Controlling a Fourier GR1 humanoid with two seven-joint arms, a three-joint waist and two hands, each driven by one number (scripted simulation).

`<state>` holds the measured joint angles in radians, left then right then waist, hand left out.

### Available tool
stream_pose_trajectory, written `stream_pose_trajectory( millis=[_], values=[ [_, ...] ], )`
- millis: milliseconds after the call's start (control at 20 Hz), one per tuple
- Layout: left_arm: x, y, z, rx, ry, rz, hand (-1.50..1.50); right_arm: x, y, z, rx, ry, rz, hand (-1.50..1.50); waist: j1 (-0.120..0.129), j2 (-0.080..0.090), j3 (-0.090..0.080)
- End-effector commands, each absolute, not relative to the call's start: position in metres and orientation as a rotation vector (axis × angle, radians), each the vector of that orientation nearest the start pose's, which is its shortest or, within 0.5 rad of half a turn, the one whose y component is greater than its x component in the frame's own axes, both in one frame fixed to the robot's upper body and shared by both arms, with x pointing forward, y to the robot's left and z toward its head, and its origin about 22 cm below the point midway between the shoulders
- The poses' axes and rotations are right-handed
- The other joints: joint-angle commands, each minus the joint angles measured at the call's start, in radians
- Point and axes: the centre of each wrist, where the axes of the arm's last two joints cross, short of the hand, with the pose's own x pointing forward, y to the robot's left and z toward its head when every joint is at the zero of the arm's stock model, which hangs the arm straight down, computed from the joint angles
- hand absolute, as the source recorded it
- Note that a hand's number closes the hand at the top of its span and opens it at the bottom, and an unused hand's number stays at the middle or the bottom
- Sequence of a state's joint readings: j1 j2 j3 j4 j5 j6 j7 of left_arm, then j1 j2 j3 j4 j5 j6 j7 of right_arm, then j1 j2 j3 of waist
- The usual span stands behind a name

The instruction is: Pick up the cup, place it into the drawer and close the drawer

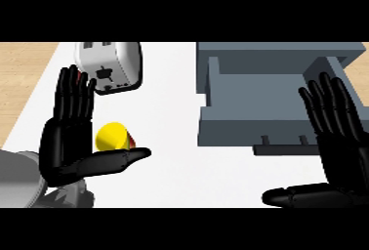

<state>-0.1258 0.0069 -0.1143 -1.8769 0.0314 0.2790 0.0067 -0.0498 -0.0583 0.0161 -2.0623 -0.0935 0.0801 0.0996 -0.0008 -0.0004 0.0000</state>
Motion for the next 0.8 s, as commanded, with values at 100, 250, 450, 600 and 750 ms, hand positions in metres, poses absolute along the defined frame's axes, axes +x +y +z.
stream_pose_trajectory(
  millis=[100, 250, 450, 600, 750],
  values=[
    [0.244, 0.18, 0.084, 0.026, -1.934, 0.171, -1.5, 0.23, -0.225, 0.142, 0.124, -2.016, 0.113, -1.5, 0.001, 0.0, 0.0],
    [0.247, 0.199, 0.074, 0.021, -1.901, 0.189, -1.5, 0.229, -0.236, 0.118, 0.122, -2.018, 0.11, -1.5, 0.001, 0.0, 0.0],
    [0.258, 0.203, 0.055, 0.059, -1.864, 0.21, -1.5, 0.215, -0.257, 0.125, 0.126, -2.02, 0.118, -1.5, -0.004, 0.0, 0.0],
    [0.247, 0.226, 0.038, 0.107, -1.846, 0.226, -1.5, 0.229, -0.238, 0.138, 0.133, -2.007, 0.13, -1.5, 0.001, 0.0, 0.0],
    [0.228, 0.208, 0.017, 0.118, -1.802, 0.231, -1.5, 0.221, -0.232, 0.134, 0.138, -2.018, 0.115, -1.5, 0.001, 0.0, 0.0]
  ],
)
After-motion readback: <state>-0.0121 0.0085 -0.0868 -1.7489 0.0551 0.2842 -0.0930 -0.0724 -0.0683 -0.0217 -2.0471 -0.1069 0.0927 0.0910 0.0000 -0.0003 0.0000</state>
